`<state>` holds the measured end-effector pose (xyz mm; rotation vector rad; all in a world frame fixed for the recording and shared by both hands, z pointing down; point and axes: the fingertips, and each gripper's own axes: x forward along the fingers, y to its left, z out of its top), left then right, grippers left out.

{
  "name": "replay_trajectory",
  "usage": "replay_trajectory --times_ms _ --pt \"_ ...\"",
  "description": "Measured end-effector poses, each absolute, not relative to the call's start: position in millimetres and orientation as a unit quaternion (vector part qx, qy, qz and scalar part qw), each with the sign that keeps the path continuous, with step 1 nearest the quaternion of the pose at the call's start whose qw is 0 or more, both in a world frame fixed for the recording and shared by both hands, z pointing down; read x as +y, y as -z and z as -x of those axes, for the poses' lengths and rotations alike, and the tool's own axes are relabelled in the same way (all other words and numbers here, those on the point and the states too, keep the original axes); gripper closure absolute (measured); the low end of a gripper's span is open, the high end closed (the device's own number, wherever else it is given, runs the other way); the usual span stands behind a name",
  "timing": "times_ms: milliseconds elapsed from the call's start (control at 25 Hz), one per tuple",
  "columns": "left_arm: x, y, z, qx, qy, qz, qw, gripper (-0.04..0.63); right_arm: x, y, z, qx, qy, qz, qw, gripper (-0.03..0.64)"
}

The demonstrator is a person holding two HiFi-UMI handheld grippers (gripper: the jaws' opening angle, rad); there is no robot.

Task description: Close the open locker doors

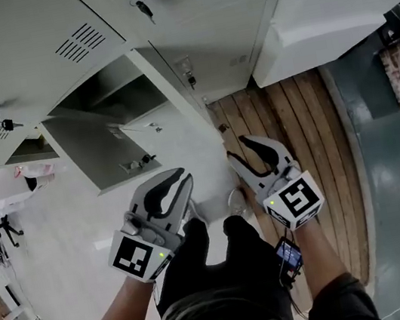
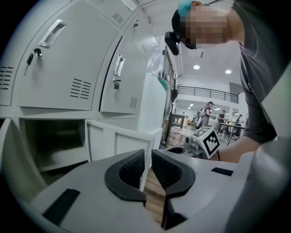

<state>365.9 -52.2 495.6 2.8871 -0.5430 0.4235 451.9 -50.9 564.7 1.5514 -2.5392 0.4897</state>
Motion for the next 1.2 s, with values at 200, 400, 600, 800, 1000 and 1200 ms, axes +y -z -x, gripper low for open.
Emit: replay_trajectory --times_ms 200,400,600,800,1000,1200 --pt "-58.0 -528.4 -377.7 -0.191 -0.159 -0.962 0.114 0.552 -62.8 -601.2 -447.9 -0.851 -0.170 -0.494 0.062 0.508" --pt "-55.3 -549.6 -379.6 -0.188 -0.168 -0.960 0.121 0.552 -69.1 -621.6 -439.2 -0.868 -0.159 -0.463 0.077 0.508" --pt "-57.0 -554.8 -376.2 -0.203 -0.176 -0.954 0.137 0.552 -69.1 -636.4 -437.3 -0.881 -0.152 -0.433 0.112 0.503" --pt "-62.5 -561.0 -372.2 -0.214 -0.179 -0.949 0.146 0.553 -71.1 -643.3 -430.2 -0.895 -0.163 -0.397 0.118 0.463" --pt "-64.8 -562.3 -369.9 -0.223 -0.176 -0.947 0.153 0.553 -72.4 -644.3 -416.2 -0.906 -0.158 -0.366 0.142 0.453" --pt "-68.7 -558.3 -360.0 -0.229 -0.170 -0.946 0.156 0.552 -71.5 -643.8 -409.2 -0.905 -0.170 -0.367 0.131 0.453"
